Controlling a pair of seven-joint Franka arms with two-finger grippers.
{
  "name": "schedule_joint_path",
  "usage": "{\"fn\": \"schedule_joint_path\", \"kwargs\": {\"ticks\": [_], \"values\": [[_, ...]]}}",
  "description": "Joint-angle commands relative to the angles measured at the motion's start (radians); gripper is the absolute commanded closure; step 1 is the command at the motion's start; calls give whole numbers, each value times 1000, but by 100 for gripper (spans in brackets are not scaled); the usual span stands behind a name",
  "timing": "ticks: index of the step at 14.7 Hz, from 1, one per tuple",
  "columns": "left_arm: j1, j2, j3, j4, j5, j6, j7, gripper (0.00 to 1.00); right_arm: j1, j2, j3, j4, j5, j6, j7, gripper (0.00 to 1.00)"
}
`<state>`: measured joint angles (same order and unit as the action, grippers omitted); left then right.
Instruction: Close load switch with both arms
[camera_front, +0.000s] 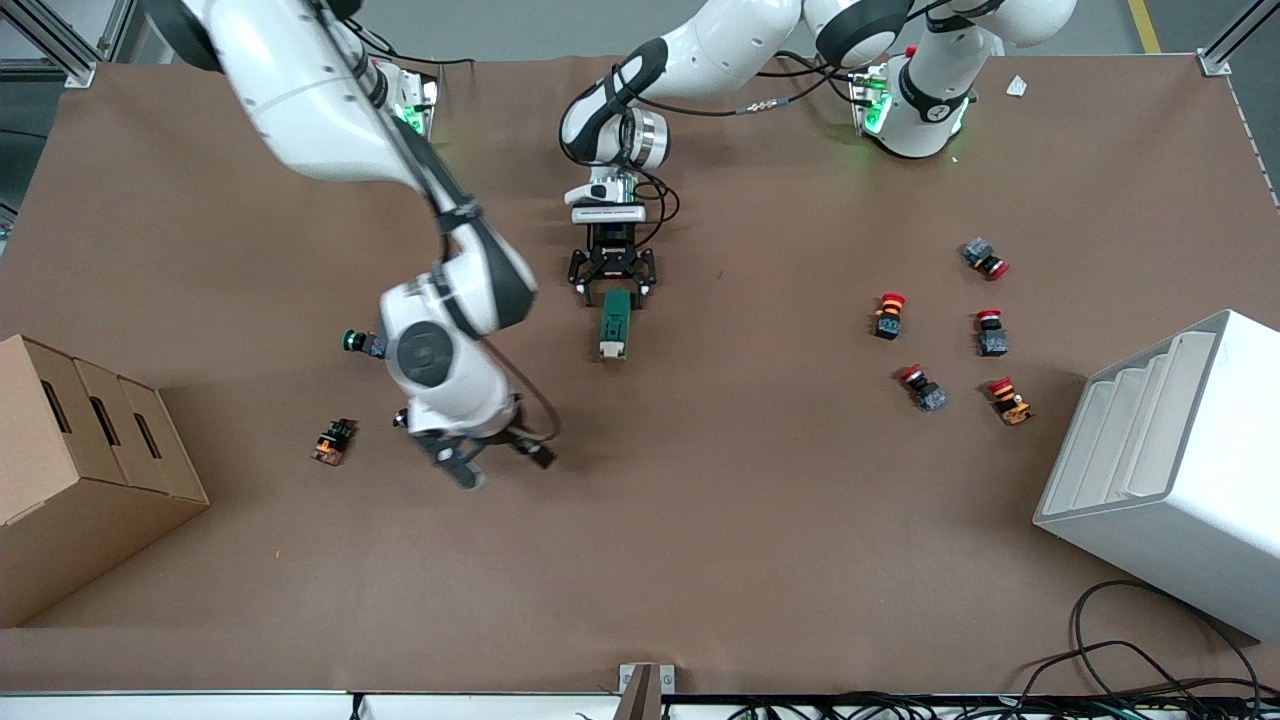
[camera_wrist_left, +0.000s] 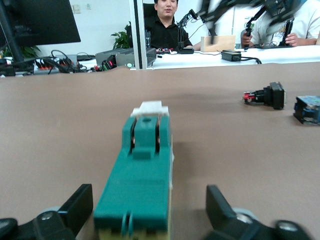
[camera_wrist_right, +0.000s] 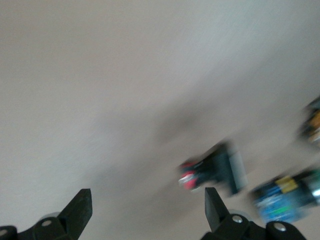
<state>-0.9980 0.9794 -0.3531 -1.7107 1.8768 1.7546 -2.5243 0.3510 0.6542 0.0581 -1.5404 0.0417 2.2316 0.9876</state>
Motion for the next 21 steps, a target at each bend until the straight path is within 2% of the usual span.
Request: {"fn": "schedule_joint_path", "kwargs": {"ticks": [1, 4, 6, 8, 11, 15, 16, 18, 20, 21], "values": [[77, -34, -35, 25, -13, 65, 108, 0, -102, -126, 22, -69, -9, -139, -226, 0], [146, -93, -59, 22, -27, 119, 214, 0, -191, -246, 20, -81, -9, -314, -456, 0], [211, -122, -113, 40, -74, 161, 309, 0, -243, -321, 20, -81, -11, -415, -587, 0], [298, -142, -214, 75, -157, 161, 418, 0, -291, -376, 19, -81, -20, -470, -722, 0], [427, -148, -341, 134, -214, 161, 540, 0, -366, -451, 19, -81, -39, -520, -869, 0], [717, -143, -628, 221, -353, 163, 865, 0, -388, -528, 17, -99, -65, -561, -868, 0], [769, -142, -680, 236, -382, 161, 916, 0, -388, -544, 17, -113, -65, -564, -873, 0], [852, -143, -756, 252, -442, 161, 972, 0, -376, -583, 3, -148, -65, -564, -876, 0], [912, -142, -808, 253, -459, 161, 986, 0, -350, -622, -43, -182, -65, -573, -877, 0], [935, -140, -826, 266, -473, 163, 995, 0, -349, -640, -44, -200, -65, -578, -879, 0]]}}
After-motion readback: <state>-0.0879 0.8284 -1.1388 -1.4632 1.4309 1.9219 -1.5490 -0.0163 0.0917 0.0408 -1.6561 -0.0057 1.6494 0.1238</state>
